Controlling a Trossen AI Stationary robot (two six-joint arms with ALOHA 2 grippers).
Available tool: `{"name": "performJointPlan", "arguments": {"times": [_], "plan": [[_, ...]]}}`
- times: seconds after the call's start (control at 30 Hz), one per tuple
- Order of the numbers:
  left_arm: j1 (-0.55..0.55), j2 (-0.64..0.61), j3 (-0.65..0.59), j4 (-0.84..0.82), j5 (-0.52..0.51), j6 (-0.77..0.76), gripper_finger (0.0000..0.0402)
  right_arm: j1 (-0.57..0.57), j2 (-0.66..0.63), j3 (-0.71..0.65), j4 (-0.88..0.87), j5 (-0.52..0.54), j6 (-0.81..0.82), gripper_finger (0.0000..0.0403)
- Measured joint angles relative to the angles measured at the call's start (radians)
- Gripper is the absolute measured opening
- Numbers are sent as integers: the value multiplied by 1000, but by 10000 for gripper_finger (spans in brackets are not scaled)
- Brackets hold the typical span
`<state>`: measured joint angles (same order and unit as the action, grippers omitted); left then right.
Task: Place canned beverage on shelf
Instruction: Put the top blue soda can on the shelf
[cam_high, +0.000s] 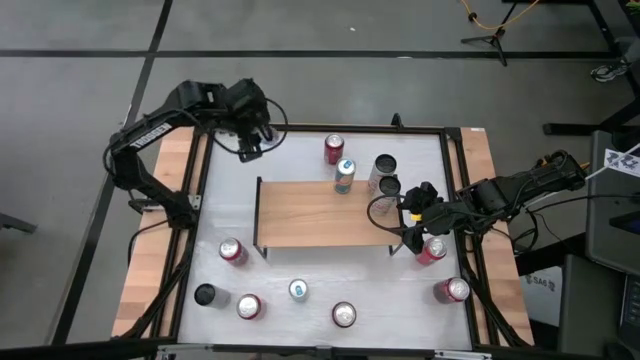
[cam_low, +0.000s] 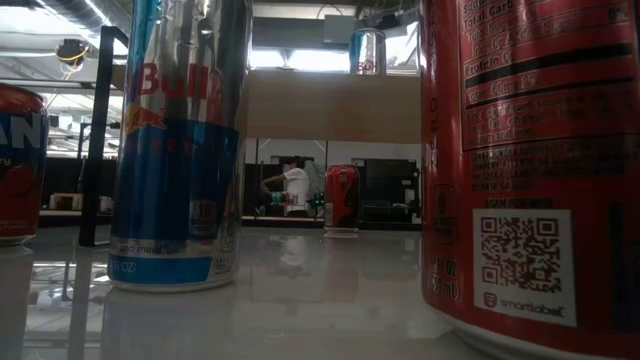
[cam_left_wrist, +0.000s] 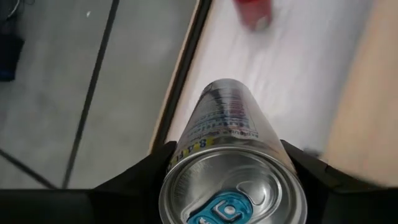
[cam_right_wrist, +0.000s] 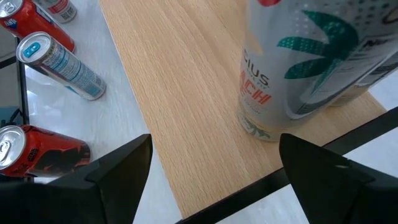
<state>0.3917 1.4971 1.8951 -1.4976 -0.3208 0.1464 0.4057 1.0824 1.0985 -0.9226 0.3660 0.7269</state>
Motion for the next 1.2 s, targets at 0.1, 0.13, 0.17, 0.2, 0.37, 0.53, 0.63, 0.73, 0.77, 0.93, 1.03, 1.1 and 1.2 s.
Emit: {"name": "performJointPlan", "arguments": {"times": [0.1, 0.13, 0.17, 0.2, 0.37, 0.53, 0.63, 0.73, 0.77, 0.93, 1.03, 1.1, 1.2], "plan": [[-68, 0, 15, -18, 2, -116, 219, 0, 0, 0, 0, 0, 0, 342], [-91, 0, 16, -17, 8, -157, 219, 0, 0, 0, 0, 0, 0, 342], [-112, 0, 16, -16, 21, -199, 219, 0, 0, 0, 1, 0, 0, 342], [-134, 0, 16, -16, 41, -245, 219, 0, 0, 0, 2, 0, 0, 342], [-250, 10, 16, -16, 127, -463, 219, 0, 0, 0, 9, 0, 0, 342], [-351, 39, 16, -18, 182, -676, 219, 0, 0, 0, 9, 0, 0, 342], [-396, 66, 16, -24, 214, -779, 219, 0, 0, 0, 8, 0, 0, 342], [-427, 97, 16, -27, 254, -851, 219, 0, 0, 0, 8, 0, 0, 342], [-434, 107, 16, -31, 267, -866, 219, 0, 0, 0, 9, -1, 1, 342], [-446, 161, 16, -42, 321, -904, 219, 0, 0, 0, 13, -18, 1, 342], [-444, 182, 16, -49, 325, -905, 219, 0, 0, 0, 14, -19, 1, 342], [-444, 191, 16, -60, 321, -907, 219, 0, 0, 0, 14, -19, 1, 342], [-445, 193, 16, -74, 299, -932, 219, 0, 0, 0, 14, -19, 1, 342]]}}
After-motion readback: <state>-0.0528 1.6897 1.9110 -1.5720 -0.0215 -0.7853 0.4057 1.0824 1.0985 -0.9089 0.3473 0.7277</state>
